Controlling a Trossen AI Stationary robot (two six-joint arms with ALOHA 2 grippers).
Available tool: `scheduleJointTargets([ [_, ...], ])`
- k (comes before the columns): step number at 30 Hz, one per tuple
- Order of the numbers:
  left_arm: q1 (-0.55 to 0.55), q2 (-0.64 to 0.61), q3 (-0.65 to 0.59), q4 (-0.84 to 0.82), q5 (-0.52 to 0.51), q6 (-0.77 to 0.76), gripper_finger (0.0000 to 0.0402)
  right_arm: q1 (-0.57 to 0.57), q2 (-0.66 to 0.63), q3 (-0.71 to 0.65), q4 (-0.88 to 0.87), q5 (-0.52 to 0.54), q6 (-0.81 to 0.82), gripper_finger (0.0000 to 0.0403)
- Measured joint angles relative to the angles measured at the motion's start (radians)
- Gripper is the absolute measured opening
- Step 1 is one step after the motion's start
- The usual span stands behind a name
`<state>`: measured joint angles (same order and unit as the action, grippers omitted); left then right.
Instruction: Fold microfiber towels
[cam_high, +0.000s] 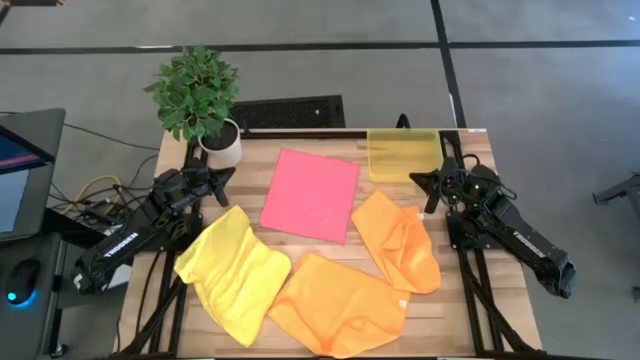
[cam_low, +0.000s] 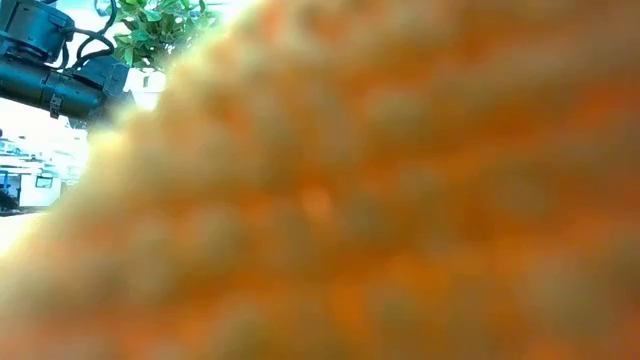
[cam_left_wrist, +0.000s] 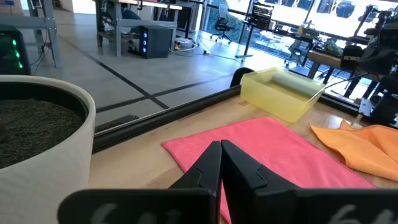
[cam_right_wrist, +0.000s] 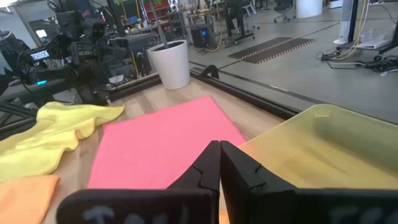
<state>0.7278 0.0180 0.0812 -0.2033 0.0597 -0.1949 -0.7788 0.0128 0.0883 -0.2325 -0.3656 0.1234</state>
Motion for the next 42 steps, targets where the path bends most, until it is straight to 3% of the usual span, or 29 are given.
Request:
scheduleJointTargets([
  [37, 0.0, 0.0, 0.0, 0.0, 0.0, 0.0, 0.0, 0.0, 0.0, 0.0, 0.0, 0.0, 0.0, 0.0033],
  [42, 0.0, 0.0, 0.0, 0.0, 0.0, 0.077, 0.0, 0.0, 0.0, 0.0, 0.0, 0.0, 0.0, 0.0033],
])
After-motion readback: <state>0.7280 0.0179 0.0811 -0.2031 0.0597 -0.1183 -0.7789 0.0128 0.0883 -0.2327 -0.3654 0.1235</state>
